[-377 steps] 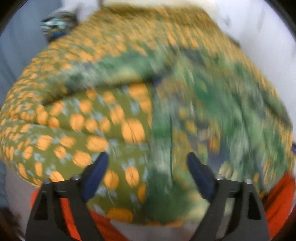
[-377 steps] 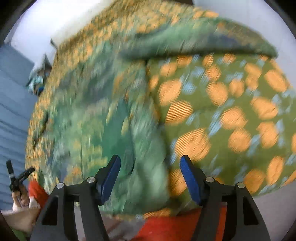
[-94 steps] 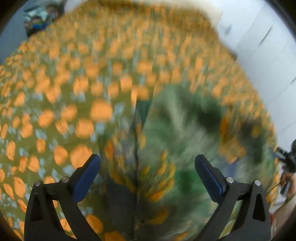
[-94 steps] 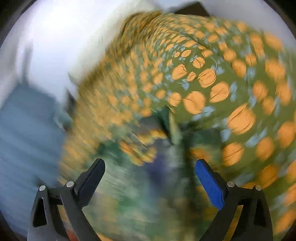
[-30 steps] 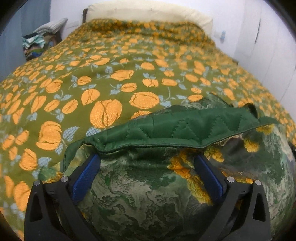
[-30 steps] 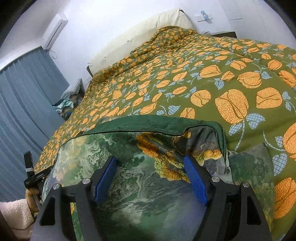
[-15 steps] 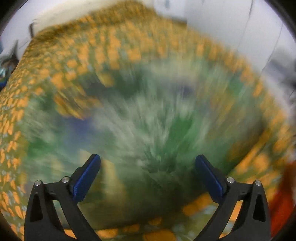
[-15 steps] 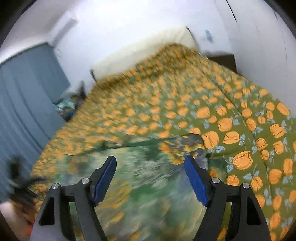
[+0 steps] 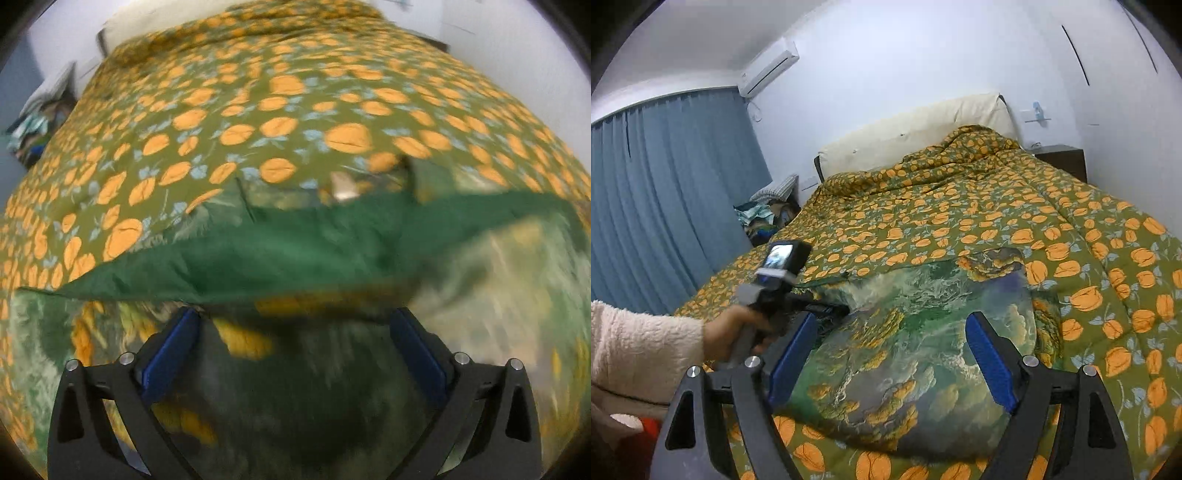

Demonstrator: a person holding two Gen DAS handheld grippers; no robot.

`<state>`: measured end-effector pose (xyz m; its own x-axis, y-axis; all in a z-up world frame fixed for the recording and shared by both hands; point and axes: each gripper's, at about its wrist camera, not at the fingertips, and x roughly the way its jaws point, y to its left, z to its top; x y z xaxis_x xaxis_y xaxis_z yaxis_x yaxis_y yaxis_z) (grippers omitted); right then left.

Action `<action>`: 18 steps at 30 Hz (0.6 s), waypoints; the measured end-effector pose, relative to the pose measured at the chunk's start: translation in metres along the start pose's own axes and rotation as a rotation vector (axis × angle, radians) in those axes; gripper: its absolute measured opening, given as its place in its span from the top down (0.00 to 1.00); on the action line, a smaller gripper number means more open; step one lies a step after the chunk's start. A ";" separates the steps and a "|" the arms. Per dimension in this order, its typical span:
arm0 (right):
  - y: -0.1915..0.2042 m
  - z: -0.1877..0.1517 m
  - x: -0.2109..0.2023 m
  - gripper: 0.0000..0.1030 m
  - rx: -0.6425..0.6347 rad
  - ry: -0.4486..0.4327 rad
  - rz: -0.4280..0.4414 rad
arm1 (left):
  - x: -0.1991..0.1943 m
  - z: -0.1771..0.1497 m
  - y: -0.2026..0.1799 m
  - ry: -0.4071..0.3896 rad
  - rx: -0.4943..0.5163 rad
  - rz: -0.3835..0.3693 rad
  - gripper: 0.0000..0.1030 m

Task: Fold large clothes

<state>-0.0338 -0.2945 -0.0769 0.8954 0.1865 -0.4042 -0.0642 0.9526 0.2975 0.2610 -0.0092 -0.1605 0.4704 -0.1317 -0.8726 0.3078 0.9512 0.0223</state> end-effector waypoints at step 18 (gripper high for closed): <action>-0.020 0.002 -0.014 0.20 0.069 -0.027 -0.013 | -0.075 -0.105 -0.024 -0.072 0.168 -0.011 0.01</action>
<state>-0.0437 -0.3168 -0.0757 0.9076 0.1666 -0.3855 -0.0224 0.9359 0.3516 0.1320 0.0073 -0.1467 0.5226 -0.1673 -0.8360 0.4439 0.8906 0.0993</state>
